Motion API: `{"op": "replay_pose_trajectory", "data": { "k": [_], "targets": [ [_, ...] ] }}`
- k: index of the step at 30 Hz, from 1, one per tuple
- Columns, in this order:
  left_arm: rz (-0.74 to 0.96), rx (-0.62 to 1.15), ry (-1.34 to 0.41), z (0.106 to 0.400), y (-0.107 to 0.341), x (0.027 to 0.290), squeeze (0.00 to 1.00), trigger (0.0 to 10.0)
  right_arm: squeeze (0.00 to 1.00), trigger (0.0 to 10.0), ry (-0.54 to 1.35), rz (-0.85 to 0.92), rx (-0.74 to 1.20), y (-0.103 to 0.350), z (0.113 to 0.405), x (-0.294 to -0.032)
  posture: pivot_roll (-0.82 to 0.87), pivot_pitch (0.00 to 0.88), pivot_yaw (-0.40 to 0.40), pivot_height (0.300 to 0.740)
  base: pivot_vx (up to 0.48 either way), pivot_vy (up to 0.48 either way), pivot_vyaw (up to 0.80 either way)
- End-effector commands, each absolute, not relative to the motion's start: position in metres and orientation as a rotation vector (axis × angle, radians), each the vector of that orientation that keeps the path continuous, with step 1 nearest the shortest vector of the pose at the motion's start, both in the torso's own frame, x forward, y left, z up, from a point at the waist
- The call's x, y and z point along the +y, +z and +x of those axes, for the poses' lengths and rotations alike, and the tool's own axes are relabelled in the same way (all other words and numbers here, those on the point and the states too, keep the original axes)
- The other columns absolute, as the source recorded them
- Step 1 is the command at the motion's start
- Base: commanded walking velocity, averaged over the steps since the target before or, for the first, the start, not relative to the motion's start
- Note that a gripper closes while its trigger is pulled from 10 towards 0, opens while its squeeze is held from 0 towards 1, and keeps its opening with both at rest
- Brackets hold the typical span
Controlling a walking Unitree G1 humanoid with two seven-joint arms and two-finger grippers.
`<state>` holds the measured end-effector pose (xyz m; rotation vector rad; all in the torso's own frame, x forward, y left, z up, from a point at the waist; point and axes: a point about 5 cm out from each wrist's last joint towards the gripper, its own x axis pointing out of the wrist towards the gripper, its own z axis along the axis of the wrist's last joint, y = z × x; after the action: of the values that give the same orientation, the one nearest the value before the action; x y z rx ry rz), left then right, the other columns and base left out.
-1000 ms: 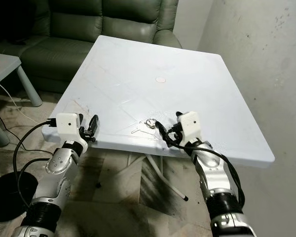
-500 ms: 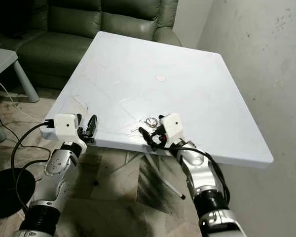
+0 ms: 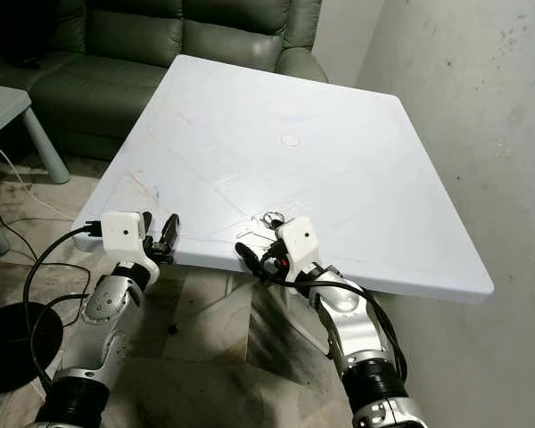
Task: Hang keys on a hook
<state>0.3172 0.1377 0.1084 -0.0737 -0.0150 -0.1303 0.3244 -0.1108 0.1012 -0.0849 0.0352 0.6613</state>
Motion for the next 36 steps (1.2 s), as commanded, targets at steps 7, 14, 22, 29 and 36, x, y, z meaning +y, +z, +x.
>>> {"op": "replay_pose_trajectory", "data": {
  "k": [7, 14, 22, 29, 36],
  "targets": [
    [-0.074, -0.008, -0.146, 0.319, 0.11, 0.134, 0.0, 10.0, 0.0, 10.0, 0.593, -0.047, 0.027, 0.104, 0.324, -0.12, 0.12, 0.059, -0.14, 0.74, 0.0, 0.48, 0.0],
    [-0.087, -0.006, -0.141, 0.321, 0.111, 0.134, 0.0, 10.0, 0.0, 10.0, 0.575, -0.033, 0.035, 0.102, 0.321, -0.122, 0.12, 0.043, -0.138, 0.74, 0.0, 0.467, 0.0],
    [-0.087, -0.006, -0.134, 0.323, 0.113, 0.132, 0.0, 10.0, 0.0, 10.0, 0.527, -0.014, 0.051, 0.1, 0.32, -0.128, 0.11, 0.036, -0.136, 0.74, 0.0, 0.048, 0.0],
    [-0.068, 0.017, -0.128, 0.326, 0.111, 0.134, 0.0, 10.0, 0.0, 10.0, 0.496, -0.015, 0.049, 0.102, 0.32, -0.13, 0.11, 0.031, -0.134, 0.74, 0.0, 0.0, 0.0],
    [-0.089, 0.011, -0.141, 0.326, 0.112, 0.134, 0.0, 10.0, 0.0, 10.0, 0.5, -0.02, 0.044, 0.102, 0.32, -0.13, 0.11, 0.023, -0.133, 0.74, 0.222, 0.0, 0.0]
  ]
}}
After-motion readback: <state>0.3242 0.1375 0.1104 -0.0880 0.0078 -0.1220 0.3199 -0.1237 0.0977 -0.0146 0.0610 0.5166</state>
